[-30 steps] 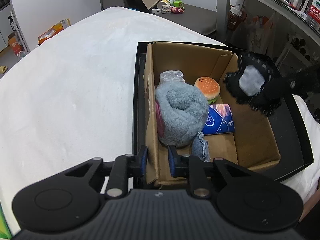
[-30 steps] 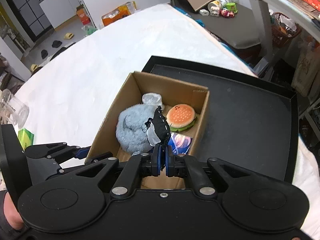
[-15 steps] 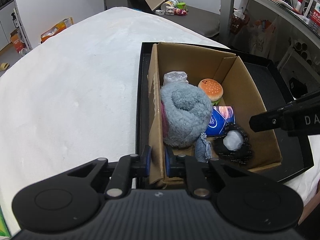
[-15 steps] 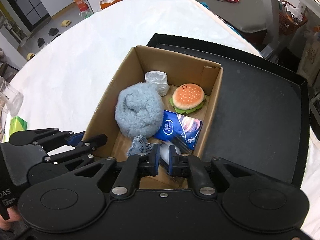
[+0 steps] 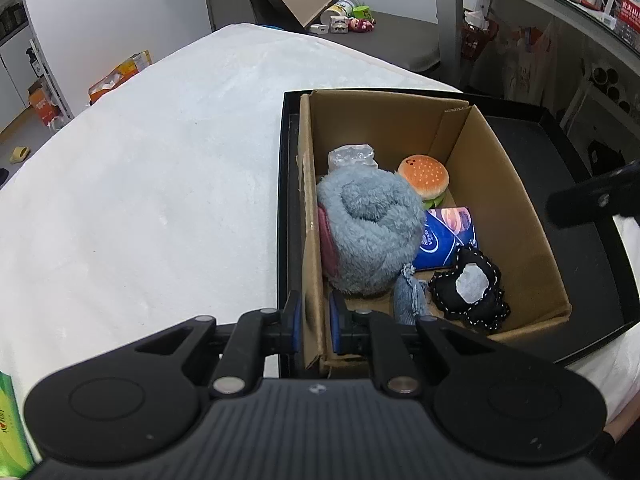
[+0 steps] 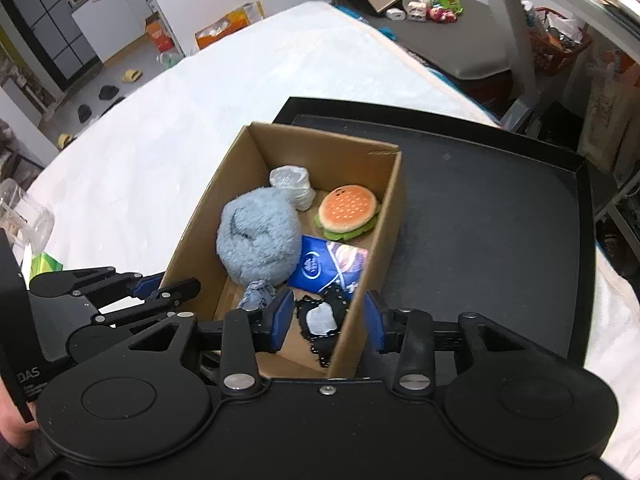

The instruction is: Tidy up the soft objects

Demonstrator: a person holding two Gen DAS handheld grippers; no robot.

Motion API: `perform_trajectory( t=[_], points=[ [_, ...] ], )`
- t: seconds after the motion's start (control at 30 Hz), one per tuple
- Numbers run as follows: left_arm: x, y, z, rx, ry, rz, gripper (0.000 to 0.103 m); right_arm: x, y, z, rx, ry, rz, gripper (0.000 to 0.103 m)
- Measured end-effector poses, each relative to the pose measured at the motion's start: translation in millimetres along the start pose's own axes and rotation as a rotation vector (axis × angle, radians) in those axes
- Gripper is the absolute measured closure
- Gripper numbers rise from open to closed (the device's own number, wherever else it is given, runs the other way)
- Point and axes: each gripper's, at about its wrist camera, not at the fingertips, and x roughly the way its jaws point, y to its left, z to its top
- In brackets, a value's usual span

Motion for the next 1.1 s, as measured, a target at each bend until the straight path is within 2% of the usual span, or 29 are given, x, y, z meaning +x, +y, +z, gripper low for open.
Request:
perform_trajectory(
  t=[0.2, 0.33, 0.57, 0.73, 0.8, 0.83, 1.0, 1.1],
  points=[
    [1, 0, 2, -0.010, 0.026, 0.005, 0.089, -9, -19, -5, 0.024, -0.019, 0.012, 0.056],
    [-2, 5, 5, -0.045, 0.040, 0.010, 0.086, -17, -36, -10, 0.051, -0.037, 0.015, 0.045],
    [-7, -5, 9, -0.025, 0.048, 0.037, 0.084, -33, -67, -18, 0.102, -0.073, 0.000, 0.030],
    [-13, -12, 11, 0.003, 0.039, 0.068, 0.069, -40, -84, -24, 0.135, -0.097, -0.002, 0.025],
    [-16, -16, 13, 0.015, 0.032, 0.091, 0.058, -43, -88, -27, 0.149, -0.102, -0.006, 0.021],
    [-19, -18, 15, 0.022, 0.027, 0.102, 0.056, -44, -90, -28, 0.155, -0.106, -0.015, 0.018],
    [-35, -25, 22, 0.016, -0.002, 0.115, 0.030, -50, -96, -37, 0.171, -0.122, -0.059, 0.011],
    [-43, -30, 25, 0.008, -0.008, 0.114, 0.025, -54, -98, -42, 0.185, -0.132, -0.079, 0.005]
  ],
)
